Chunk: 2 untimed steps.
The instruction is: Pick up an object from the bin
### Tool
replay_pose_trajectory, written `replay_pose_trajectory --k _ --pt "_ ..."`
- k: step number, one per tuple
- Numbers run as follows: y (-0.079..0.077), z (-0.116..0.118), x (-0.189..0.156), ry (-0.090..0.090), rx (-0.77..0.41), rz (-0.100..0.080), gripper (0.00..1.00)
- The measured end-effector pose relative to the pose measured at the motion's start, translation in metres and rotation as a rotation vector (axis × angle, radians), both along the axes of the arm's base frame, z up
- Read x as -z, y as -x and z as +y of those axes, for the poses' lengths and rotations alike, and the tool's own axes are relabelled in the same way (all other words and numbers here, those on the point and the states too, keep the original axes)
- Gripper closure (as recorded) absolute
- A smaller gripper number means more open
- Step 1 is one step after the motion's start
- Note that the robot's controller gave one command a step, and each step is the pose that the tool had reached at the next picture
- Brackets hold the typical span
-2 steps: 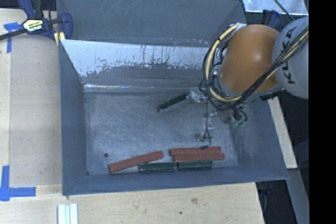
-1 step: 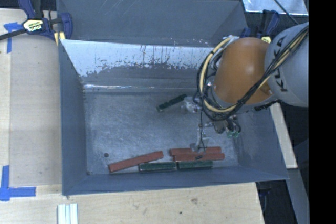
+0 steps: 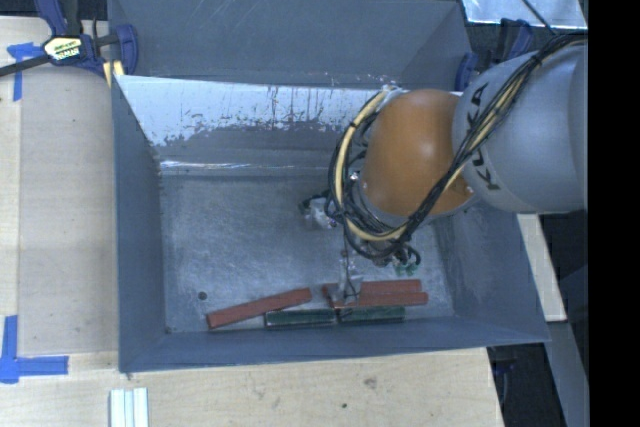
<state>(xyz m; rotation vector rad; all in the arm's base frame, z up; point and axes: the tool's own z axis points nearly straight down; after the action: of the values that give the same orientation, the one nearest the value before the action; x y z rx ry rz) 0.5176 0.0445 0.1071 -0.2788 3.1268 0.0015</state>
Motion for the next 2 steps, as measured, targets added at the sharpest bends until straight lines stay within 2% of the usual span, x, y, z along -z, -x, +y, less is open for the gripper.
replay_pose_trajectory --k 1,2 --pt "0.007 -0.023 0.019 -0.001 0.123 0.000 0.00" --pt "0.017 -0.018 -0.001 0.002 0.057 0.000 0.00"
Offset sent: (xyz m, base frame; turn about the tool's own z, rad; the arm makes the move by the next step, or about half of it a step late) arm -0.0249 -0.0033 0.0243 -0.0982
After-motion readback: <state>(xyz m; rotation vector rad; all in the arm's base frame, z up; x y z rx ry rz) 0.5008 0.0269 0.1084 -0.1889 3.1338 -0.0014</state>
